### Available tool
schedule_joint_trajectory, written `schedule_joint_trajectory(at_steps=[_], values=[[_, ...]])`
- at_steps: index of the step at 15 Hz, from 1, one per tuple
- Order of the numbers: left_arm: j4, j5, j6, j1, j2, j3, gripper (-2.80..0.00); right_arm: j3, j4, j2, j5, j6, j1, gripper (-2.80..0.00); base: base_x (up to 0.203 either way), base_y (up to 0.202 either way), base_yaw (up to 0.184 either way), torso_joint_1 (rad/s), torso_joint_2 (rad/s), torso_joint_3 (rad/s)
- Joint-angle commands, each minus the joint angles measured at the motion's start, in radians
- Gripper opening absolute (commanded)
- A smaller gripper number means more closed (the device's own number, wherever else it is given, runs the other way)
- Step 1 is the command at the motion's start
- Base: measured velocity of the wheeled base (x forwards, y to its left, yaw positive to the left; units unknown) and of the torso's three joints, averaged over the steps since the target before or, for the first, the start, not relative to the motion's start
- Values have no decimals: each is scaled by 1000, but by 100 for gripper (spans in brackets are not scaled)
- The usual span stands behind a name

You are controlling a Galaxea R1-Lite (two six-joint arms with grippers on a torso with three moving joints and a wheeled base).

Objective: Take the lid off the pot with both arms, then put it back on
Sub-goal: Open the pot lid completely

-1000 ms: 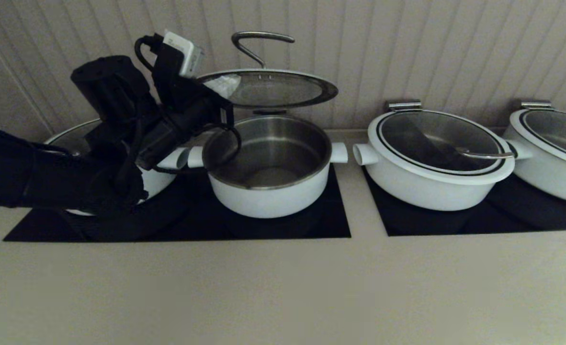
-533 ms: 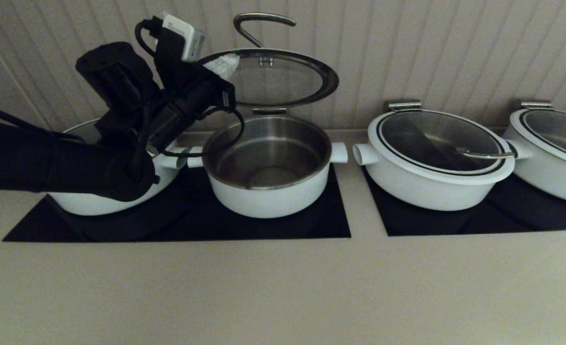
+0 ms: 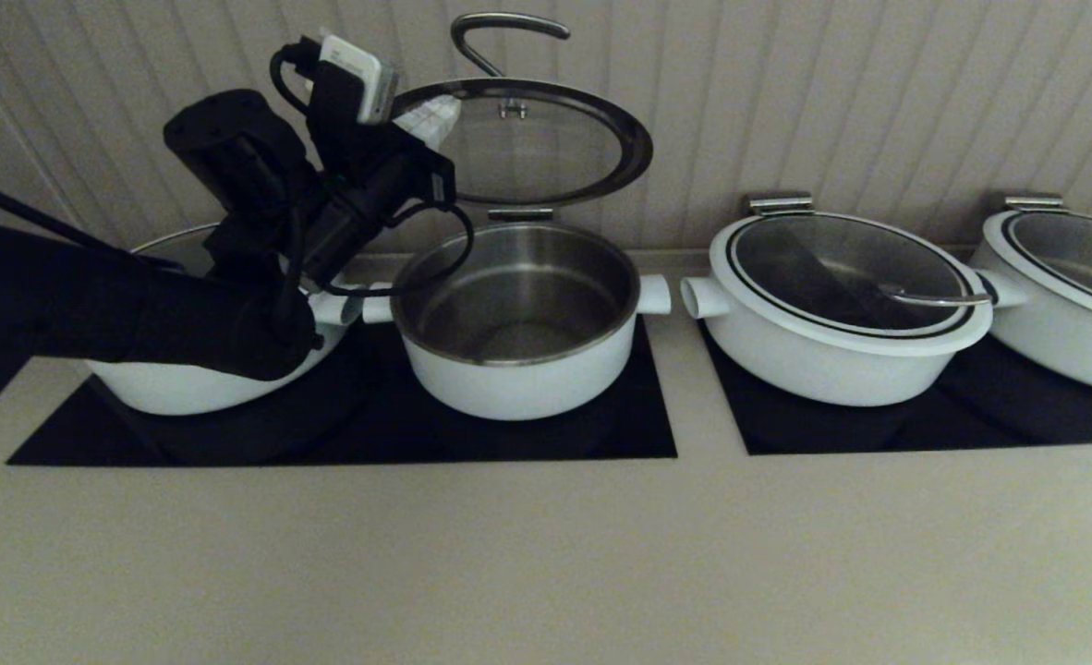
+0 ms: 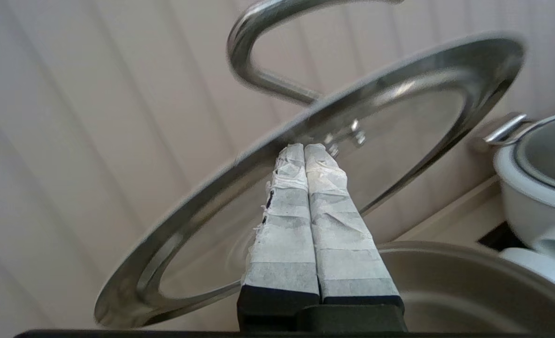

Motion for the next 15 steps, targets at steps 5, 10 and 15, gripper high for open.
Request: schedule_joint_trajectory(at_steps=[5,10,15], values=[[6,0,3,25,79,-144,-280,0,0,1,0,1,0,-280,0,0,0,0,0,0],[22,0,14,38,109,-219,-280,0,0,1,0,0,0,-280,0,0,0,0,0,0],[58,-2,14,38,141,-301,-280,0,0,1,0,0,0,-280,0,0,0,0,0,0]])
